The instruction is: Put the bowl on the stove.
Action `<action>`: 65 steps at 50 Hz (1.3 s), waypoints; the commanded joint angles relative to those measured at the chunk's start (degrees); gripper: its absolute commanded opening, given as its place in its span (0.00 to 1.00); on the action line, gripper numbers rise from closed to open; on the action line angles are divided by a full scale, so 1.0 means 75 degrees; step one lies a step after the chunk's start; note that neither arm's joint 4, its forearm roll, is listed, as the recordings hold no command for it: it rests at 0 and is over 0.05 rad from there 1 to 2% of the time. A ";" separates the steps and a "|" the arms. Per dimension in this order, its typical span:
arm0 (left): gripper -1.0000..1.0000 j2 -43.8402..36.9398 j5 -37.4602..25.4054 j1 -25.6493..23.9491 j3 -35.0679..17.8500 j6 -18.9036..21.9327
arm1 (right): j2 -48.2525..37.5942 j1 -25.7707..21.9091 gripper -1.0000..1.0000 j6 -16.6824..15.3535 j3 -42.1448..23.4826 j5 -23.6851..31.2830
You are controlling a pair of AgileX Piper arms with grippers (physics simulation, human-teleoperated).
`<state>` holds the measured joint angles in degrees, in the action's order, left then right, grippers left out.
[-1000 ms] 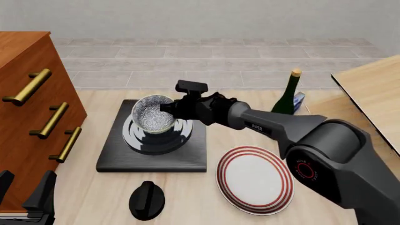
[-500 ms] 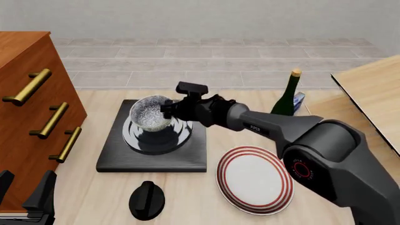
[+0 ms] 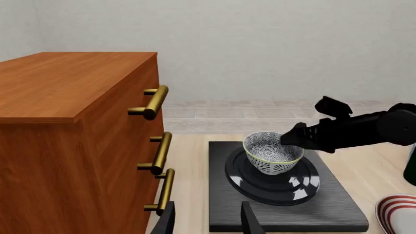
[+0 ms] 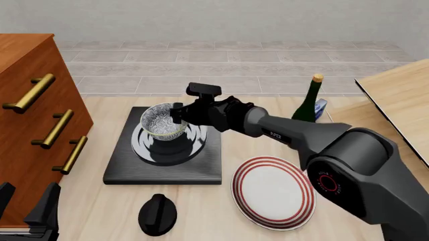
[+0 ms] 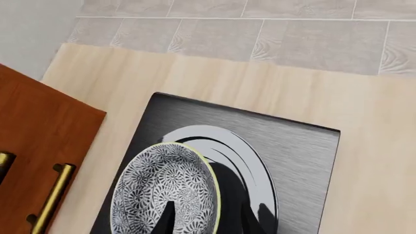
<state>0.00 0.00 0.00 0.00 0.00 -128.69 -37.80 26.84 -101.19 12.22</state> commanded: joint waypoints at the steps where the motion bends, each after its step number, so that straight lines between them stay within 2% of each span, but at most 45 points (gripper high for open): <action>1: 1.00 0.0000 0.0000 0.0000 0.0000 0.0000 | 0.0177 0.0055 1.00 -0.0112 -0.0275 0.0268; 22: 1.00 0.0000 0.0000 0.0000 0.0000 0.0000 | 0.0568 0.0270 1.00 -0.0458 -0.0437 0.0628; 39: 1.00 0.0000 0.0000 0.0000 0.0000 0.0000 | 0.1499 0.0226 1.00 -0.0727 -0.0030 0.0786; 47: 1.00 0.0000 0.0000 0.0000 0.0000 0.0000 | 0.2137 0.0179 1.00 -0.0911 0.0523 0.0670; 52: 1.00 0.0000 0.0000 0.0000 0.0000 0.0000 | 0.2740 0.0068 1.00 -0.1093 0.1207 0.0452; 65: 1.00 0.0000 0.0000 0.0000 0.0000 0.0000 | 0.4107 -0.0234 1.00 -0.1181 0.2611 -0.0066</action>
<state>0.00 0.00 0.00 0.00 0.00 -104.95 -38.20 18.89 -88.84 14.28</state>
